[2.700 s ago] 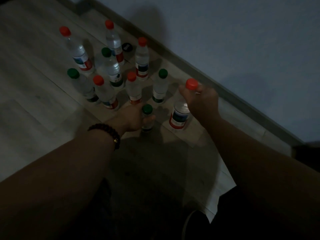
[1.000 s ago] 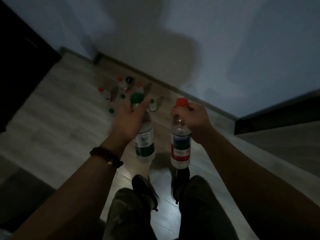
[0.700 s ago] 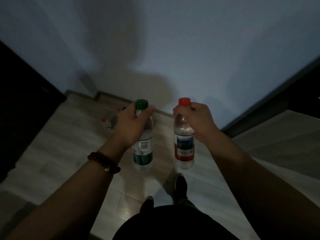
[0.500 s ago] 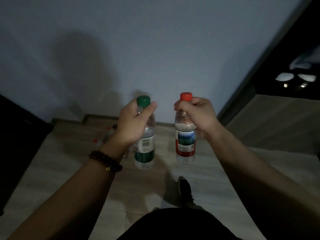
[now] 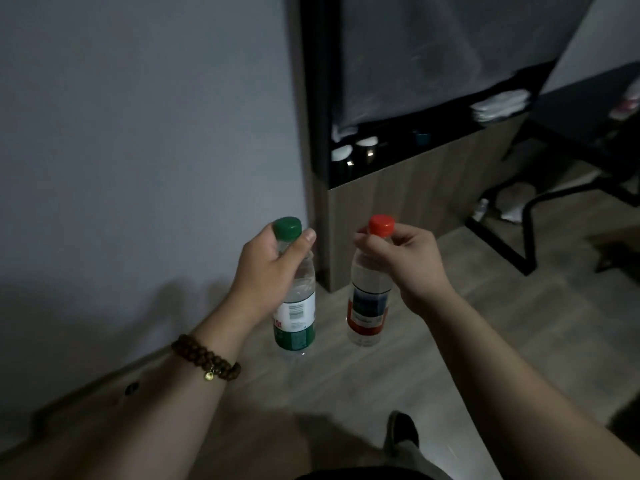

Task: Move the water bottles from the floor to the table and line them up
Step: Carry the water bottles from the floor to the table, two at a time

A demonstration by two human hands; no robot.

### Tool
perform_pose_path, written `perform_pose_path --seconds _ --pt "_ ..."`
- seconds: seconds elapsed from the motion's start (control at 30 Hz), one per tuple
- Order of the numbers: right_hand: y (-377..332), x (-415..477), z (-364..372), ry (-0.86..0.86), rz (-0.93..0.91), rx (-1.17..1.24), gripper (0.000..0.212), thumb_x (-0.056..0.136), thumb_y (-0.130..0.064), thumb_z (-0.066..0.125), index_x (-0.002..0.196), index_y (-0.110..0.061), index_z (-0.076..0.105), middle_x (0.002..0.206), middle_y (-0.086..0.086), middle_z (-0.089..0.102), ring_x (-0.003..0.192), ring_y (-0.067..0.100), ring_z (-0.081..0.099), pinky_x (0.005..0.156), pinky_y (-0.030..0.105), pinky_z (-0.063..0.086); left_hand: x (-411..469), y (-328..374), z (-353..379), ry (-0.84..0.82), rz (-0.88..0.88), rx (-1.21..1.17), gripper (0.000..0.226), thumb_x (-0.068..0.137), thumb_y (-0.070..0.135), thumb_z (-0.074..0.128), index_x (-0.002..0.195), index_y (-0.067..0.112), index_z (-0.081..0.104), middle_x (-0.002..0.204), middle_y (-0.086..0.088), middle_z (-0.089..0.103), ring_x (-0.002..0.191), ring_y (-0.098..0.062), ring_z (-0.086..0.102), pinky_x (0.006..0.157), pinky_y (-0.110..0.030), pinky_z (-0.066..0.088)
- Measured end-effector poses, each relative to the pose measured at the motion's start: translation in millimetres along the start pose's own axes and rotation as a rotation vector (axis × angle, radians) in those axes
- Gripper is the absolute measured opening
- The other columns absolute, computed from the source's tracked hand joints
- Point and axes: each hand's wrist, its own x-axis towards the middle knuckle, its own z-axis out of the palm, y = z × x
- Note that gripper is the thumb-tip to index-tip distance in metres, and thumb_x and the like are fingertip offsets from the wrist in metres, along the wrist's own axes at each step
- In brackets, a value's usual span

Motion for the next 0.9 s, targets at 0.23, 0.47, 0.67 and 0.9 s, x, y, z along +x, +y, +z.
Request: perform_pose_path --seconds 0.23,0.47,0.67,0.9 --pt "-4.9 19.6 -138.0 0.261 -0.054 0.002 0.013 0.076 -0.024 0.086 0.085 -0.018 0.081 0.083 0.012 0.077 0.090 0.036 0.074 0.086 0.057 0.058 45.7 41.4 125.3 -0.246 0.065 -0.032 0.045 0.077 0.076 0.065 0.091 0.033 0.067 0.087 0.002 0.076 0.082 -0.016 0.074 0.082 -0.051 0.061" --pt "-8.4 62.2 -306.3 0.403 -0.095 -0.098 0.020 0.074 -0.034 0.086 0.079 -0.017 0.078 0.076 0.012 0.073 0.074 0.023 0.072 0.079 0.053 0.060 97.4 84.1 298.8 -0.336 0.068 -0.091 0.047 0.079 0.069 0.069 0.093 0.024 0.068 0.085 -0.002 0.076 0.083 -0.021 0.074 0.085 -0.056 0.058" --pt "-25.3 104.3 -444.5 0.419 -0.088 -0.212 0.035 0.076 -0.040 0.083 0.084 -0.008 0.074 0.085 0.016 0.072 0.086 0.031 0.070 0.079 0.049 0.058 142.2 124.1 443.7 -0.366 0.073 -0.143 0.034 0.078 0.068 0.070 0.087 0.035 0.070 0.084 -0.002 0.076 0.082 -0.020 0.074 0.083 -0.050 0.060" --pt "-28.2 169.0 -561.3 0.514 -0.056 -0.262 0.022 0.078 -0.039 0.083 0.085 -0.018 0.078 0.085 0.005 0.076 0.086 0.020 0.072 0.084 0.051 0.059 204.8 155.1 580.9 -0.447 0.120 -0.162 0.041 0.076 0.075 0.067 0.089 0.037 0.069 0.086 0.000 0.077 0.083 -0.018 0.075 0.078 -0.037 0.058"
